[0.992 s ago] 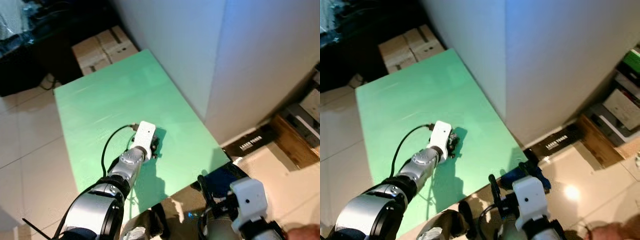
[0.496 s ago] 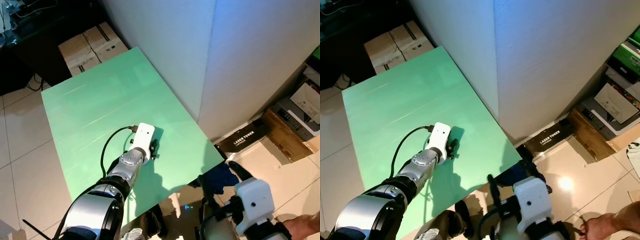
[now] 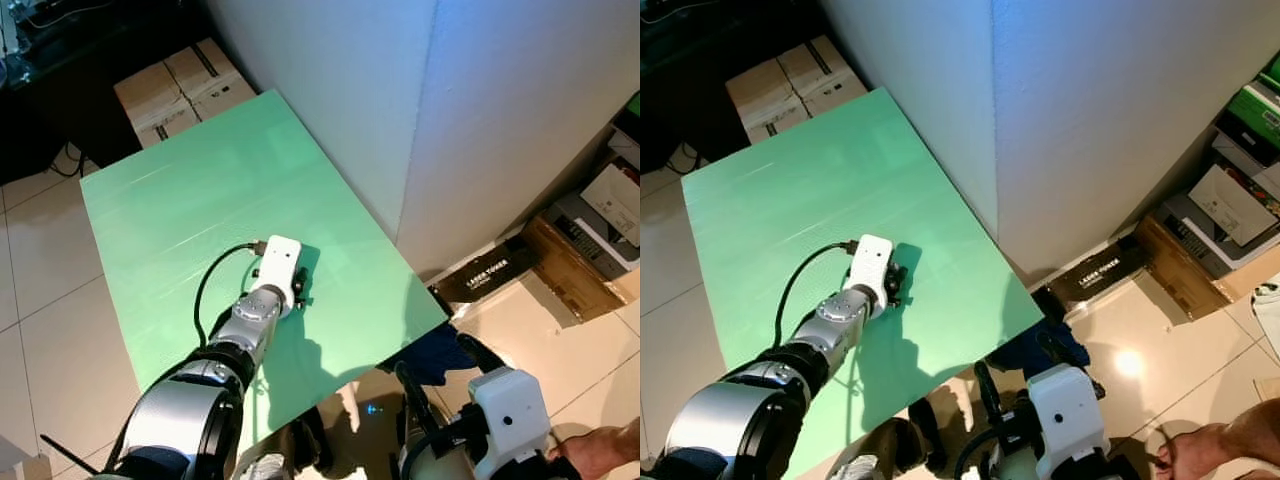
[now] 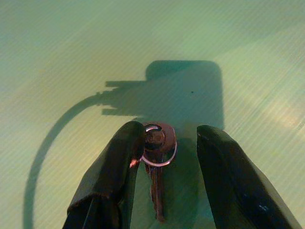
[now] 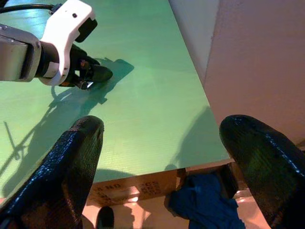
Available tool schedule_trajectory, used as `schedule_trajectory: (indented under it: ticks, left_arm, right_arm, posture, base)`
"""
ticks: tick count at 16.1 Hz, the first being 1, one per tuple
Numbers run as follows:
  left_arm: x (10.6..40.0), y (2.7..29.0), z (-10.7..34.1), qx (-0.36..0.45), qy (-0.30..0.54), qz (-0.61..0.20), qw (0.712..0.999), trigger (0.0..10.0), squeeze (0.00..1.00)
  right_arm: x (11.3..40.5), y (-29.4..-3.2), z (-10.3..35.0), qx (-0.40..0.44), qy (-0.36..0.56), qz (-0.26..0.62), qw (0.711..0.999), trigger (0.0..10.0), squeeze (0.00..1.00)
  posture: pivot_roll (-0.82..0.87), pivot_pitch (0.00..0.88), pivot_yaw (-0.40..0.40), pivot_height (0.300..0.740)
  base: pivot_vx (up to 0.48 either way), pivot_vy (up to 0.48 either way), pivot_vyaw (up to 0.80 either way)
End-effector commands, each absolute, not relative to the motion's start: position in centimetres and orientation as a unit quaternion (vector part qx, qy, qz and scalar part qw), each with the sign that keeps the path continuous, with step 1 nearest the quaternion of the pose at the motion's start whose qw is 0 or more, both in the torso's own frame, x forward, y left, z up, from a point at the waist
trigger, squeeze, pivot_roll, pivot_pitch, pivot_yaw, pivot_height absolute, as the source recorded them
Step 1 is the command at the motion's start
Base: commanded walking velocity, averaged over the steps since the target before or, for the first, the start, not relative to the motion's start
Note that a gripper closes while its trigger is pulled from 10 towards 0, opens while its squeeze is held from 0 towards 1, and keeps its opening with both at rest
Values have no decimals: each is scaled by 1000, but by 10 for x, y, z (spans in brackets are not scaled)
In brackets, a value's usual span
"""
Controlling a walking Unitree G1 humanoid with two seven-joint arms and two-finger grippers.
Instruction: Hang keys on a hook
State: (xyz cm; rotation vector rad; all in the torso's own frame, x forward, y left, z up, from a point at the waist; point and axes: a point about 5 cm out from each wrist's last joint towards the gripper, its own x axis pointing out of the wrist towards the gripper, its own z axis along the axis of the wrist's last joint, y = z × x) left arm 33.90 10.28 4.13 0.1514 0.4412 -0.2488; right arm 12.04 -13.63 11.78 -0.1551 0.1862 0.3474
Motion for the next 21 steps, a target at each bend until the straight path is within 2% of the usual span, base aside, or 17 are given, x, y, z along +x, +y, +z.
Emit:
schedule_trajectory:
  ticks: [1, 7, 8, 9, 21]
  left_arm:
    - [331, 109, 30, 86, 246, -114, 959, 10000, 0]
    - [323, 116, 18, 112, 270, -103, 951, 10000, 0]
    - [323, 117, 19, 111, 269, -102, 951, 5569, 0]
    - [324, 118, 20, 104, 264, -101, 953, 0, 0]
    - [329, 140, 26, 44, 245, -69, 966, 0, 0]
  right_arm:
    - [113, -132, 120, -68, 102, 181, 976, 10000, 0]
    - [96, -135, 125, -72, 119, 171, 975, 10000, 0]
    - [95, -135, 125, -71, 122, 170, 975, 10000, 0]
    - [94, -135, 125, -71, 123, 170, 975, 10000, 0]
    - [109, -137, 117, -67, 121, 179, 974, 10000, 0]
  posture:
    - [-494, 326, 200, 740]
    - [-542, 365, 197, 740]
    - [-542, 365, 199, 740]
    - [-541, 365, 200, 740]
    - [-476, 328, 191, 740]
  base:
    - [0, 0, 0]
    - [0, 0, 0]
    - [0, 0, 0]
    - [0, 0, 0]
    - [21, 0, 0]
